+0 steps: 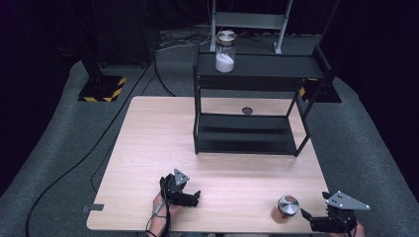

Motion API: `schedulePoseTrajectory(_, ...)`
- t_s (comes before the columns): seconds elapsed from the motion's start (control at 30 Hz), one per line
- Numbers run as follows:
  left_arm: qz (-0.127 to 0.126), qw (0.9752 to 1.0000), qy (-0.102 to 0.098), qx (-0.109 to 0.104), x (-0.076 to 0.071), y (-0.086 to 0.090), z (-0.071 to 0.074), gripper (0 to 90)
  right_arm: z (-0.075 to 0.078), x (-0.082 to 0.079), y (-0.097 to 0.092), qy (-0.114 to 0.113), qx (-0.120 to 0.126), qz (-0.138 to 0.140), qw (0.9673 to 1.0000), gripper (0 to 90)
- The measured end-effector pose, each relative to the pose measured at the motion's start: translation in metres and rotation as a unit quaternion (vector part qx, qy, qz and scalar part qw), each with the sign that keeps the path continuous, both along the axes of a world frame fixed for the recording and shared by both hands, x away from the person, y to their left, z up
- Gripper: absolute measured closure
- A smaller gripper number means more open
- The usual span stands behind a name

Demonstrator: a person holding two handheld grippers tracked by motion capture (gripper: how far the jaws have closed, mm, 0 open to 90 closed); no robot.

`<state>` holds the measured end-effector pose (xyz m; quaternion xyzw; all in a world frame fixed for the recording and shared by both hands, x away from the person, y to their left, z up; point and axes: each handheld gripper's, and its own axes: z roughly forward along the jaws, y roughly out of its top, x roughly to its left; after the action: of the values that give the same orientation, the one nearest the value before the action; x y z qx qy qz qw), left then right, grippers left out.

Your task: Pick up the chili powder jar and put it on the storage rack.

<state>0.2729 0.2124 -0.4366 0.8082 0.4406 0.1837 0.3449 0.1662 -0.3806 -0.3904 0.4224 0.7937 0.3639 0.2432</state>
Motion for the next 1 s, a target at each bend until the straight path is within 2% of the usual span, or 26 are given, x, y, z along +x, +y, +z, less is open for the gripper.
schedulePoseTrajectory(0.27, 0.0, 1.0, 0.0, 0.0, 0.0, 0.0, 0.0, 0.0, 0.007, -0.004, 0.003, 0.013, -0.003, 0.048, 0.9988, 0.2)
schedulePoseTrajectory(0.4, -0.001, 1.0, 0.0, 0.0, 0.0, 0.001, 0.0, 0.0, 0.007, 0.0, 0.009, 0.023, -0.012, 0.082, 0.9963, 0.0)
schedulePoseTrajectory(0.5, -0.001, 1.0, 0.0, 0.0, 0.0, 0.001, 0.0, 0.0, 0.005, 0.001, 0.013, 0.022, -0.013, 0.098, 0.9949, 0.0)
schedulePoseTrajectory(0.9, -0.001, 1.0, 0.0, 0.0, 0.0, 0.001, 0.0, 0.0, -0.013, 0.013, 0.035, 0.009, 0.0, 0.123, 0.9924, 0.0)
schedulePoseTrajectory(1.0, -0.001, 1.0, 0.0, 0.0, 0.0, 0.001, 0.0, 0.0, -0.02, 0.011, 0.042, -0.006, -0.002, 0.116, 0.9933, 0.0)
